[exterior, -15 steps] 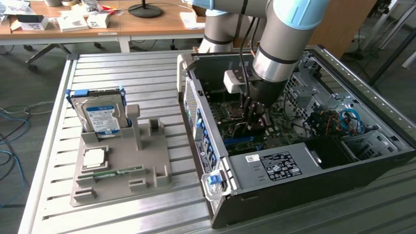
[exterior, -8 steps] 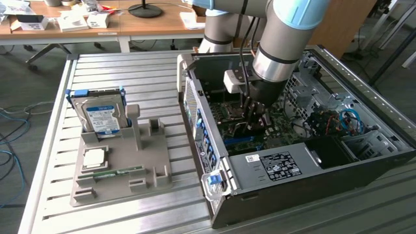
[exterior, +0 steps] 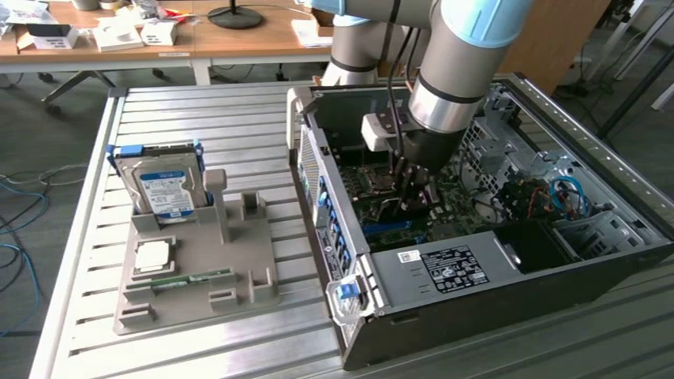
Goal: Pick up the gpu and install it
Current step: 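Insert the gpu into the slot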
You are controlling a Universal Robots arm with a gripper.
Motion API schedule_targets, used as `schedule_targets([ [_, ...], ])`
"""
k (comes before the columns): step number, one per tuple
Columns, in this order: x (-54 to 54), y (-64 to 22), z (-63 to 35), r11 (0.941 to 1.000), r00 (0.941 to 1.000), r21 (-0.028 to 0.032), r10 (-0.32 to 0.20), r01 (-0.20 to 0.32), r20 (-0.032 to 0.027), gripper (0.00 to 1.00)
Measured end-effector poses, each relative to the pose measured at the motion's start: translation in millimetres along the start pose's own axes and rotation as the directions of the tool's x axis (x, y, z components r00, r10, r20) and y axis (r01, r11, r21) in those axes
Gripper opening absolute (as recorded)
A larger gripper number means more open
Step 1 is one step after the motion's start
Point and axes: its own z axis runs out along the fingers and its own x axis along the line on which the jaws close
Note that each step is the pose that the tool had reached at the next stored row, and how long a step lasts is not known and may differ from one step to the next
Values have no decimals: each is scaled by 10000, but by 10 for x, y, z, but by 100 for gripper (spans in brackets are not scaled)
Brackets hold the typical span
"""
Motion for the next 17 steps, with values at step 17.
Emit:
schedule_targets([
  [17, 0, 12, -9, 9999, 10000, 135, -7, 7, 1, 26],
])
